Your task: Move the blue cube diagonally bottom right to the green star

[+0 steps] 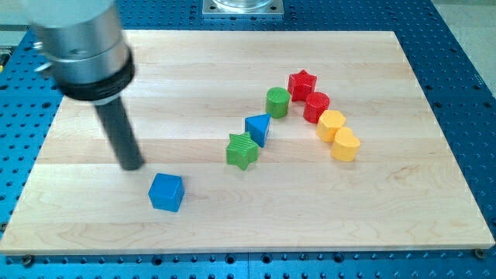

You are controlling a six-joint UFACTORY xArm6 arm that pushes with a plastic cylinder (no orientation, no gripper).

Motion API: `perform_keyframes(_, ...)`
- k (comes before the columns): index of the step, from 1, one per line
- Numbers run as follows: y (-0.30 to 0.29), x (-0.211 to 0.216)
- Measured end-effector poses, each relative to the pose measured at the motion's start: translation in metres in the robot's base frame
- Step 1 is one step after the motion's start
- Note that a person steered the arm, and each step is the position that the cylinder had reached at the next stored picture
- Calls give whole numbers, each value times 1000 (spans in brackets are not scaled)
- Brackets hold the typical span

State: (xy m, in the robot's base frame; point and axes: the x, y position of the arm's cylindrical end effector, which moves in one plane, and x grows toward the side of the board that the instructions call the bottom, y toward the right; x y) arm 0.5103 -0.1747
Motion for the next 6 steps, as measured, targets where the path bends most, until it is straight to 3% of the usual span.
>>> perform_keyframes(2,37,48)
perform_keyframes(5,176,49)
perform_keyframes(6,180,49)
